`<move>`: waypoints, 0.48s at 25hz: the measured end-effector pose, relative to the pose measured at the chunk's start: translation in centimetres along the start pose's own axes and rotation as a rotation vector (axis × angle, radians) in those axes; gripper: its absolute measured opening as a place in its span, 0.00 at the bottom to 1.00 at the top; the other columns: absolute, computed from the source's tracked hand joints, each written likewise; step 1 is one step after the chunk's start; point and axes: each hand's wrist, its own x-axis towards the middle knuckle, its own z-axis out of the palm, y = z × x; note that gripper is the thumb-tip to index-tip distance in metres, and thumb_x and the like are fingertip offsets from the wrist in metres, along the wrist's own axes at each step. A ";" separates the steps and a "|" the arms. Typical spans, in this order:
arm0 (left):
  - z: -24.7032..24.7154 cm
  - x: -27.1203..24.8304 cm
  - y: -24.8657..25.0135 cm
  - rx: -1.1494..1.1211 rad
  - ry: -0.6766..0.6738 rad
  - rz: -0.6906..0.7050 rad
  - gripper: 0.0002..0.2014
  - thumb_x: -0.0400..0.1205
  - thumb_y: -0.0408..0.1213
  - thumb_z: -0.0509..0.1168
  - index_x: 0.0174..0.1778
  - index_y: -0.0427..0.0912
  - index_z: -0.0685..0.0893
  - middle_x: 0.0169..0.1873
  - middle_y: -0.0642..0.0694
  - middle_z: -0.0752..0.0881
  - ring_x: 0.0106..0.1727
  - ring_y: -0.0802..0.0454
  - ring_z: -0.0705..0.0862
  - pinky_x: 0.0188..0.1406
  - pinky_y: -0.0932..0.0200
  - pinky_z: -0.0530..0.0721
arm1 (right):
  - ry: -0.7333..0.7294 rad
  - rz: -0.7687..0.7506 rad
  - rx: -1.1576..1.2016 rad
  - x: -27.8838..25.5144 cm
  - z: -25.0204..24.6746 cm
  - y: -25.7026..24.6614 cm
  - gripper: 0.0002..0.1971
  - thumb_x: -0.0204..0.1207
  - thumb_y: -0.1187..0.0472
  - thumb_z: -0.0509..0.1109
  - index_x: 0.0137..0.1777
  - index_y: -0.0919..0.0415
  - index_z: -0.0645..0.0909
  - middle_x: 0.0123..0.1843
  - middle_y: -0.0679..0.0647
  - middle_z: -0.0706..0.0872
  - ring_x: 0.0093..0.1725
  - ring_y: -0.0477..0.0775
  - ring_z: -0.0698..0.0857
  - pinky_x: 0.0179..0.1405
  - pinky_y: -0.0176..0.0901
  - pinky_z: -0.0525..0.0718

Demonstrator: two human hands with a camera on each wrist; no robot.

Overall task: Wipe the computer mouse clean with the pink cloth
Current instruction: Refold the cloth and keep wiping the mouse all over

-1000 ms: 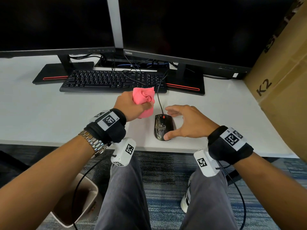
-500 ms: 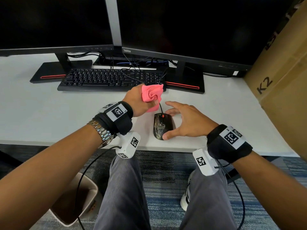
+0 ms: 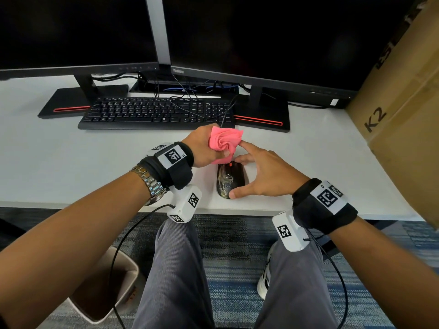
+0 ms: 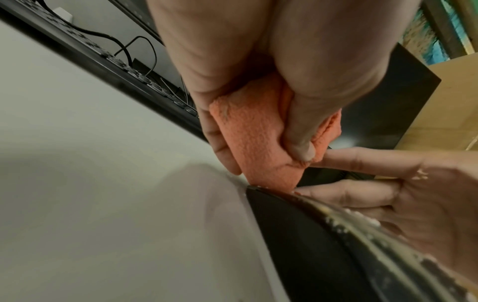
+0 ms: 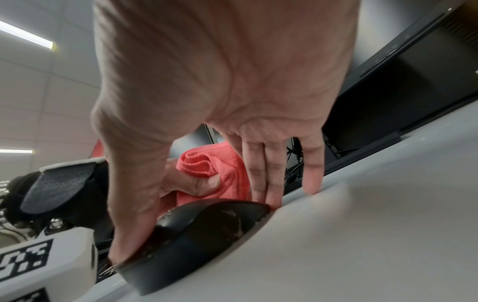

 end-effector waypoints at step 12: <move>-1.2 -0.6 0.3 0.057 -0.110 0.044 0.12 0.74 0.35 0.75 0.47 0.45 0.78 0.39 0.52 0.81 0.44 0.51 0.81 0.48 0.57 0.81 | -0.003 0.039 -0.031 0.0 0.1 0.1 0.61 0.54 0.40 0.88 0.86 0.48 0.59 0.77 0.45 0.81 0.78 0.49 0.74 0.72 0.39 0.69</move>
